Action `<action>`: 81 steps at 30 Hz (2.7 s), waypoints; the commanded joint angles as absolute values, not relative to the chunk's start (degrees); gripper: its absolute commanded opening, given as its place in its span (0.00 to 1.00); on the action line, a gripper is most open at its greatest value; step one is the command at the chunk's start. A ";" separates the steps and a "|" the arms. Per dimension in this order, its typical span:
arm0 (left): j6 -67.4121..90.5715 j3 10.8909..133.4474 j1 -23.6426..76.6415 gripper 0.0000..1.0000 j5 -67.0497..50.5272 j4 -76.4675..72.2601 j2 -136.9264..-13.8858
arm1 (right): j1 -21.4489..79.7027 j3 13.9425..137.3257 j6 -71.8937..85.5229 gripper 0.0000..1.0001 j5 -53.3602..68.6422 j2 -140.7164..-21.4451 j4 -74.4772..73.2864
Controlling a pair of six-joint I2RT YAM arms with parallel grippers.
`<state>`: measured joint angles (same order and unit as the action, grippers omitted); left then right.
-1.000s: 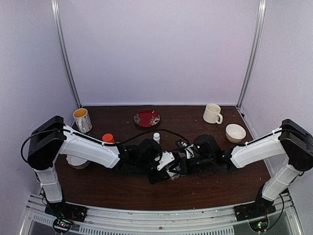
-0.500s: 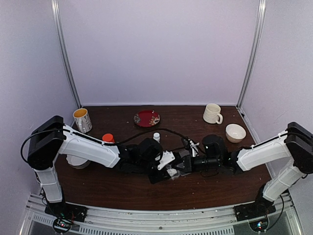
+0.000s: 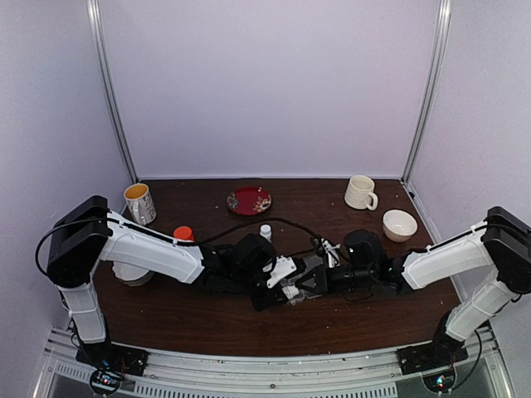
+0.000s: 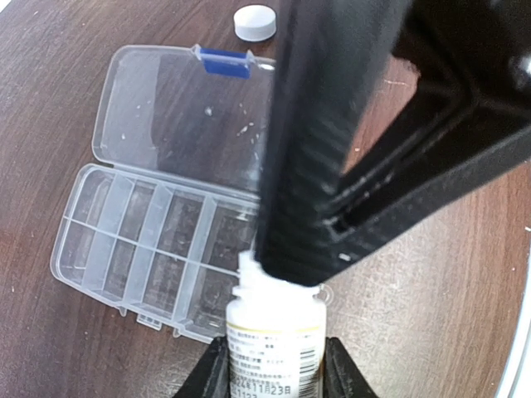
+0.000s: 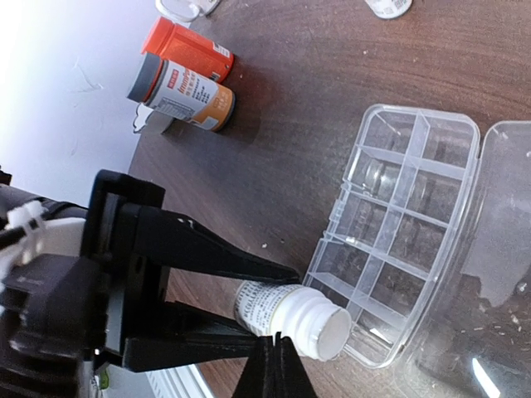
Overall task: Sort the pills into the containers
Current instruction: Pour the pill into the compartment of the pill container.
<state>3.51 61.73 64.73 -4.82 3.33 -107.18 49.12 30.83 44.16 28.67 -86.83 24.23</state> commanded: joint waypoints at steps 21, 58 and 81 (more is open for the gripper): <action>2.64 66.37 65.00 0.00 -6.06 6.60 -108.81 | 48.38 29.16 46.53 0.00 31.12 -85.95 31.41; 1.94 71.23 65.01 0.00 -6.89 12.16 -111.44 | 48.08 28.32 45.14 0.00 28.92 -84.92 28.34; 2.20 70.76 64.96 0.00 -6.51 11.92 -111.70 | 47.94 29.19 46.44 0.00 30.77 -84.30 29.29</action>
<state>2.87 70.06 64.62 -5.80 13.10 -110.80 48.14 30.46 45.58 31.44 -87.09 26.44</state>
